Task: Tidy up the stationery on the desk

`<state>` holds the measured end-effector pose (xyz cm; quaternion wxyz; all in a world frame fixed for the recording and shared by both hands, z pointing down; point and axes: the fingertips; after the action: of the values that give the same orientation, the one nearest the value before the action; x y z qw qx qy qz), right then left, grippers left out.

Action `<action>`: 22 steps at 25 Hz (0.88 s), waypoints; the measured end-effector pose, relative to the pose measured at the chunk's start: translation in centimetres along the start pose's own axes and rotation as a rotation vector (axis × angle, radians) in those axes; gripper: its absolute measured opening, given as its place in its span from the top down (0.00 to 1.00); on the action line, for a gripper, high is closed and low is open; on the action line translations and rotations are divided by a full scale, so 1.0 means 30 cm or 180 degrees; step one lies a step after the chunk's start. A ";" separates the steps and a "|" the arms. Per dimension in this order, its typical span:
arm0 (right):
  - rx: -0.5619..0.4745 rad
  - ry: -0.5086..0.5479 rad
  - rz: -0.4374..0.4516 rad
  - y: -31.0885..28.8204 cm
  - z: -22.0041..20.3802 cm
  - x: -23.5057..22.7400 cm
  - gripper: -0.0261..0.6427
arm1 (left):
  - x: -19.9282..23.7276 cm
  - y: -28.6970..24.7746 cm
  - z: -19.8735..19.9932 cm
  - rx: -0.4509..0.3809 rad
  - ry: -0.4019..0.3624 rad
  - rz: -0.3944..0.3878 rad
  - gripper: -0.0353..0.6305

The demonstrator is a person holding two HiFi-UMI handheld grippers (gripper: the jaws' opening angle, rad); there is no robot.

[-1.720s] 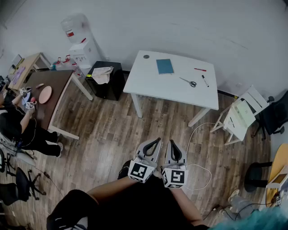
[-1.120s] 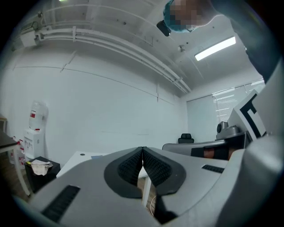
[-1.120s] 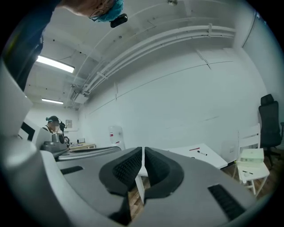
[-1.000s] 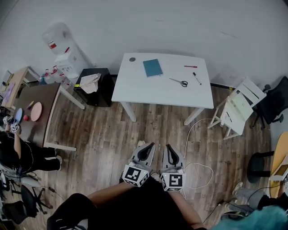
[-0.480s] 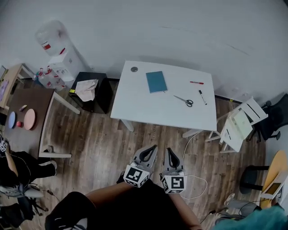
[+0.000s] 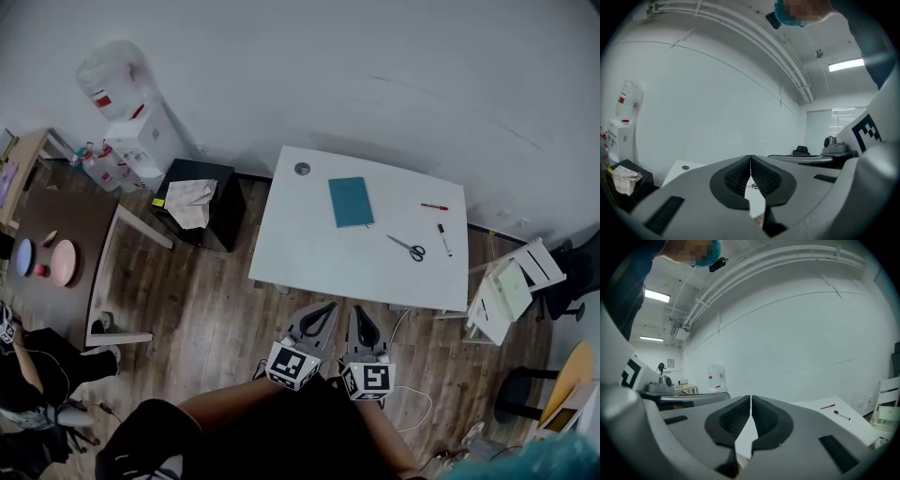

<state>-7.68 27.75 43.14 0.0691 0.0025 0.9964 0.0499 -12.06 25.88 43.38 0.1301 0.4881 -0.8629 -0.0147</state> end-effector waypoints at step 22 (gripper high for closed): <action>0.0114 -0.0188 0.0352 -0.426 -0.098 -0.077 0.91 | 0.358 -0.256 -0.040 -0.0034 -0.0038 0.0481 0.93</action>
<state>-5.77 14.71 45.09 0.0955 0.0602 0.9930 0.0357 -10.58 12.91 45.62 0.1283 0.4208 -0.8980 -0.0123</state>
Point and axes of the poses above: the fingertips, and each gripper's own axes: y backward along the fingers, x to its left, z out of its top, and after that the axes turned 15 degrees about -x, right-handed
